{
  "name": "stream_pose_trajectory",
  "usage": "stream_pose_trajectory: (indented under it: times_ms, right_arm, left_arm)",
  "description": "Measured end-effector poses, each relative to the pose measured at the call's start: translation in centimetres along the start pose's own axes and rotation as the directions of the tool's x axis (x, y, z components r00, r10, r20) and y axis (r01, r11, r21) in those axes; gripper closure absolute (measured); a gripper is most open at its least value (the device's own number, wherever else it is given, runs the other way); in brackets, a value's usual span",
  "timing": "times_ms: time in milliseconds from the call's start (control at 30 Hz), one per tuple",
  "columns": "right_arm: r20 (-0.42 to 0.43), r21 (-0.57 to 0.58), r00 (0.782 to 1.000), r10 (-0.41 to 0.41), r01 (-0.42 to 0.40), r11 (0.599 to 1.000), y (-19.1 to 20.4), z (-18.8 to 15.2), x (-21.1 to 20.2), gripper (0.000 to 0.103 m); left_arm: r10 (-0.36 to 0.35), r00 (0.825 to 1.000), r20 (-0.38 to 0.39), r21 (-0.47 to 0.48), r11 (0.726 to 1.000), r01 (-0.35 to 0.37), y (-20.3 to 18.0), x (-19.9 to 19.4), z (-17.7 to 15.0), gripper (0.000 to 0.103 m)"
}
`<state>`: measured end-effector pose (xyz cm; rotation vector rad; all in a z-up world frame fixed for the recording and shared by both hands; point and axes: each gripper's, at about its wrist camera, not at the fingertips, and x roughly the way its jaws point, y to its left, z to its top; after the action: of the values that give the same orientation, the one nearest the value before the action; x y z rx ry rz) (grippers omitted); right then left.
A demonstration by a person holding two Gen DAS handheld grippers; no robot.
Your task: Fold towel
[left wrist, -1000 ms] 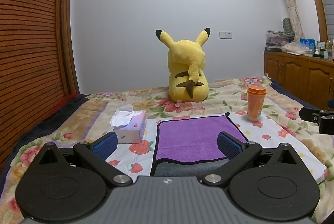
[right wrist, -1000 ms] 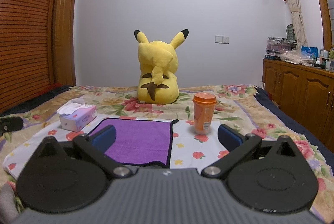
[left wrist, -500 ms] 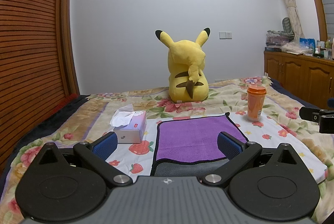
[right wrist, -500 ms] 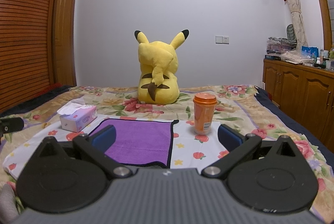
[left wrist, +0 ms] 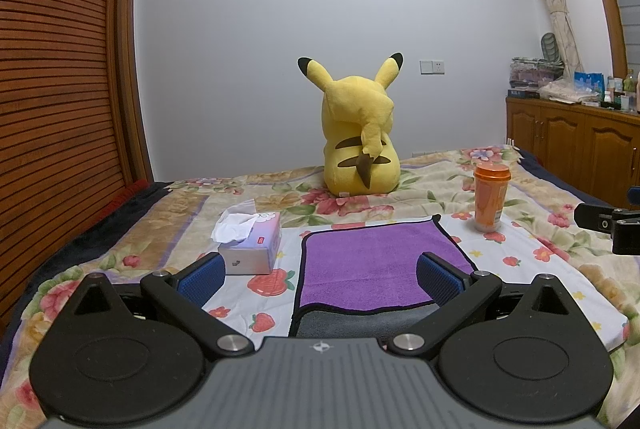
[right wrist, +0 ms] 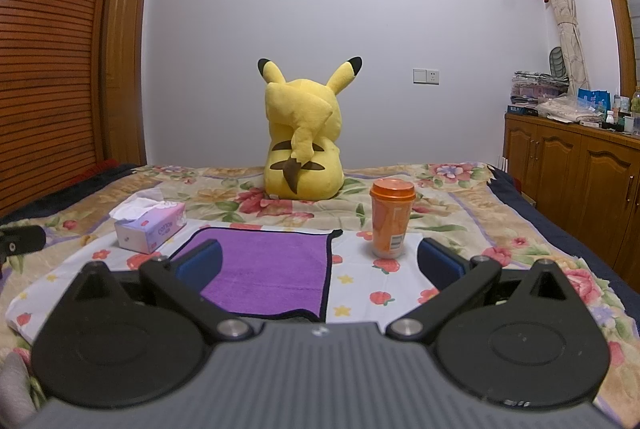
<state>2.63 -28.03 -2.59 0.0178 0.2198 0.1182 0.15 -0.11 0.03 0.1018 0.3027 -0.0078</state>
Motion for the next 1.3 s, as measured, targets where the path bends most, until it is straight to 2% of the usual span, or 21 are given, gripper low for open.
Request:
stream_pose_trajectory:
  times_ms: [767, 1300]
  right_arm:
    - [-0.006, -0.001, 1.000, 0.003, -0.003, 1.000, 0.1, 0.0, 0.3, 0.000]
    - [-0.070, -0.004, 0.997, 0.027, -0.028, 1.000, 0.9, -0.4, 1.9, 0.000]
  left_arm:
    - [-0.002, 1.000, -0.015, 0.011, 1.000, 0.002, 0.2, 0.5, -0.5, 0.000]
    - [-0.005, 0.990, -0.138, 0.054, 0.998, 0.013, -0.6, 3.1, -1.2, 0.000]
